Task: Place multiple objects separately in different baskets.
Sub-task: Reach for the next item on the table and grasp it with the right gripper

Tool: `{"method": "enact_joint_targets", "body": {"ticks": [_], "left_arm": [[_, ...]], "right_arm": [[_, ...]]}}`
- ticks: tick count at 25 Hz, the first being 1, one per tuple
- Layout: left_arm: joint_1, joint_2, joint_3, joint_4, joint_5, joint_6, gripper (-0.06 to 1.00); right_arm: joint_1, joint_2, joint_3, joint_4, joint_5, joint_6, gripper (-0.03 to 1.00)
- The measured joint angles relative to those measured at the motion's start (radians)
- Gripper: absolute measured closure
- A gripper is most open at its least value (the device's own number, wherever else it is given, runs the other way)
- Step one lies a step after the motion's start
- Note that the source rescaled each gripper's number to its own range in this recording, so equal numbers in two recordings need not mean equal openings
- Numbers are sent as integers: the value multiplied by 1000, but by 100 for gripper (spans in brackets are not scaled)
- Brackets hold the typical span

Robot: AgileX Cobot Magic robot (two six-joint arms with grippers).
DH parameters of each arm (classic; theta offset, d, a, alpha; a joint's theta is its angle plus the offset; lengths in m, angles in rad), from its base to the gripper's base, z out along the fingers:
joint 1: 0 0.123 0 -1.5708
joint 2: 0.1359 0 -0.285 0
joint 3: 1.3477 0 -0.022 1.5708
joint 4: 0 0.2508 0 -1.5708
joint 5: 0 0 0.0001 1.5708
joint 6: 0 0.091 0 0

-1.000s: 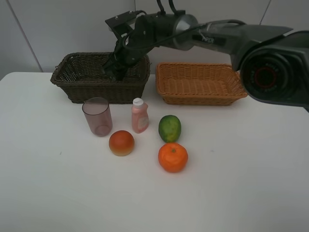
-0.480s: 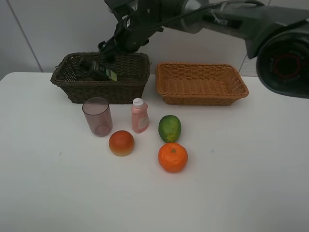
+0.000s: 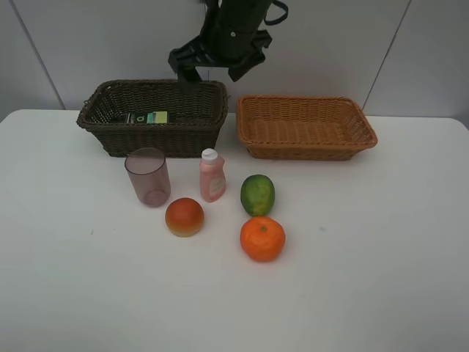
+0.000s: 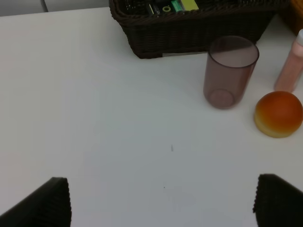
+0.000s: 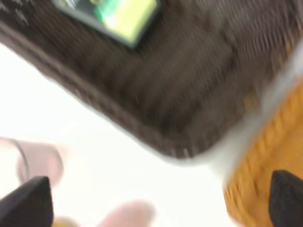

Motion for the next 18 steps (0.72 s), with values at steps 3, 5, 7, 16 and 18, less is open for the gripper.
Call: {"method": "enact_joint_targets", "body": {"ticks": [3, 5, 7, 16, 18], "left_arm": [[0, 0, 0, 0, 0, 0, -6], [0, 0, 0, 0, 0, 0, -6], [0, 0, 0, 0, 0, 0, -6], [0, 0, 0, 0, 0, 0, -6], [0, 0, 0, 0, 0, 0, -6]], "right_arm": [[0, -83, 160, -39, 21, 79, -3], [-4, -152, 277, -43, 7, 124, -3], [-12, -219, 400, -46, -31, 177, -3], [-24, -369, 823, -129, -247, 480, -3], [-24, -364, 852, -129, -284, 531, -3]]}}
